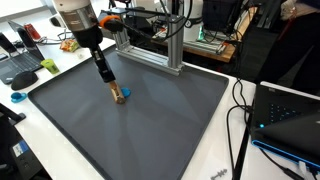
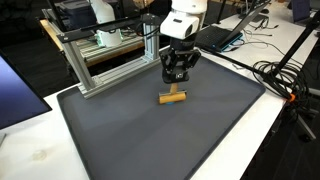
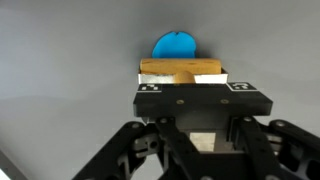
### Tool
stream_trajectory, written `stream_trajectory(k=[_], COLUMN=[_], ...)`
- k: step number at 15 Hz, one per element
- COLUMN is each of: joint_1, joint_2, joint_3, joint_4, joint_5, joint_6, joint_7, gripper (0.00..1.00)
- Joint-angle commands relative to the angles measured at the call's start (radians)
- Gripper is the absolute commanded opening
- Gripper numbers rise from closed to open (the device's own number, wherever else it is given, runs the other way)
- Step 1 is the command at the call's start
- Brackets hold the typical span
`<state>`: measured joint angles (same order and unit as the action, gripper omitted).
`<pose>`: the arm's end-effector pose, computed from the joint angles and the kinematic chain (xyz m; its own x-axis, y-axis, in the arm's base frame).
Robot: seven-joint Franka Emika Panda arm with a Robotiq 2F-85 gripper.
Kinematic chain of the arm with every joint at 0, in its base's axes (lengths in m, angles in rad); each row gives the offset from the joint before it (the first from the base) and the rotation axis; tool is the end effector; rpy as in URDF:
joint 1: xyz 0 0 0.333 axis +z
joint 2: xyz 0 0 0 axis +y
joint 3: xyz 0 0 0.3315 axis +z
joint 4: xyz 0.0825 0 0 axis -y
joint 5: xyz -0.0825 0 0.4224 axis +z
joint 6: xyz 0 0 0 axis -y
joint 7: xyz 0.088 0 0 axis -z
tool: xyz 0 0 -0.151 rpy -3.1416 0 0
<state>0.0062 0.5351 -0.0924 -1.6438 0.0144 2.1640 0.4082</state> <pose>0.7176 -0.0555 0.2516 0.8824 -0.4706 0.0023 -0.4703 -0.8817 0.0374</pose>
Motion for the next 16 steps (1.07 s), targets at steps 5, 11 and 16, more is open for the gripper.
stream_trajectory(k=[5,11,16], joint_1=[-0.020,-0.020,-0.017], joint_2=[0.081,0.111,0.136], joint_3=[0.021,0.021,0.019], joint_4=[0.060,0.112,0.154], joint_5=[0.016,0.008,-0.001], joint_6=[-0.122,-0.192,-0.244], joint_7=[-0.132,-0.178,-0.200], gripper=[0.22,0.22,0.22])
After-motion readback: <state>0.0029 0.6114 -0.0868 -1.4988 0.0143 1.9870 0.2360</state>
